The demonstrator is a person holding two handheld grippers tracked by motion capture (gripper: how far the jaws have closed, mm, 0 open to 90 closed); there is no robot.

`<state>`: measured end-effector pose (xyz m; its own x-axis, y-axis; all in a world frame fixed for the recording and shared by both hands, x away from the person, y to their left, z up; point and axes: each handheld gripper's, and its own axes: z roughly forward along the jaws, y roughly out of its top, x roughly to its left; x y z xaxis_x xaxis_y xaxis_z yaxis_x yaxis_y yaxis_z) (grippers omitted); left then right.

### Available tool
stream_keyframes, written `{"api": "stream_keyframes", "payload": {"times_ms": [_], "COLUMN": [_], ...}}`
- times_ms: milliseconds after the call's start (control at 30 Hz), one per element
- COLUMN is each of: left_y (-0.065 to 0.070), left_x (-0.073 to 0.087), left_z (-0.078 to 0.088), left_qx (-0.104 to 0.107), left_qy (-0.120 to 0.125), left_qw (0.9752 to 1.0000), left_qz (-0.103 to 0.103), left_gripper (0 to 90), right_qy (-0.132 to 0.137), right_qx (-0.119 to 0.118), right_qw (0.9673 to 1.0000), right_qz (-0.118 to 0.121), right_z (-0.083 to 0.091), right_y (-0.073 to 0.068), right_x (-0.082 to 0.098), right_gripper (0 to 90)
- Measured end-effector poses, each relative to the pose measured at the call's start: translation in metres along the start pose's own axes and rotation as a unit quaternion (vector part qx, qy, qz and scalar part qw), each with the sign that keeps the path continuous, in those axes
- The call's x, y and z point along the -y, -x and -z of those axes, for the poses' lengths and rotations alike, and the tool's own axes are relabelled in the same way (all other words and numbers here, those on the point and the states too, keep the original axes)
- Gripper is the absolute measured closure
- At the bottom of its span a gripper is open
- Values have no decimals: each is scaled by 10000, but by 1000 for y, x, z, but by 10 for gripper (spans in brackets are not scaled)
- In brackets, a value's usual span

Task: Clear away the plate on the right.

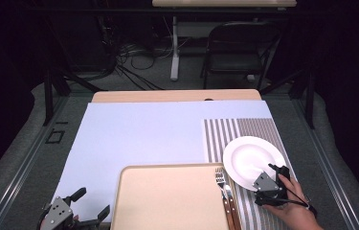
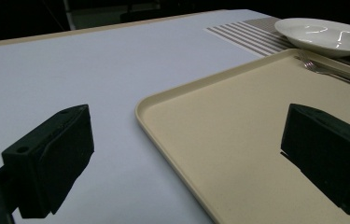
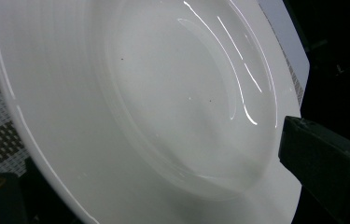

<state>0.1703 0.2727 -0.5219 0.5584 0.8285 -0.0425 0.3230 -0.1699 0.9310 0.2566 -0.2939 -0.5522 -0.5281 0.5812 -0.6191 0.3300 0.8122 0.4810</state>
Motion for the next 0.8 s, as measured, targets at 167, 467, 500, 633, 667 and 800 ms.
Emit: {"api": "stream_keyframes", "payload": {"times_ms": [167,467,500,633,667,800], "left_y": [0,0,0,0,0,0], "left_x": [0,0,0,0,0,0], "left_z": [0,0,0,-1,-1,-1], "left_qx": [11,4,4,8,8,-7], "left_qy": [-12,-8,-4,-4,-3,-5], "left_qw": [10000,10000,10000,10000,10000,10000], "left_qz": [0,25,22,22,24,14], "left_gripper": [29,29,29,29,29,29], "right_qy": [21,-21,10,41,45,-18], "right_qx": [16,-77,-56,-131,-119,-257], "right_qw": [10000,10000,10000,9999,9999,9996], "right_qz": [-13,10,9,-69,-43,-77], "right_z": [-1,0,-1,-2,-2,1], "right_y": [-1,1,1,2,2,2], "right_x": [0,-2,-2,-2,-2,-3], "right_gripper": [106,147,148,161,174,248]}}
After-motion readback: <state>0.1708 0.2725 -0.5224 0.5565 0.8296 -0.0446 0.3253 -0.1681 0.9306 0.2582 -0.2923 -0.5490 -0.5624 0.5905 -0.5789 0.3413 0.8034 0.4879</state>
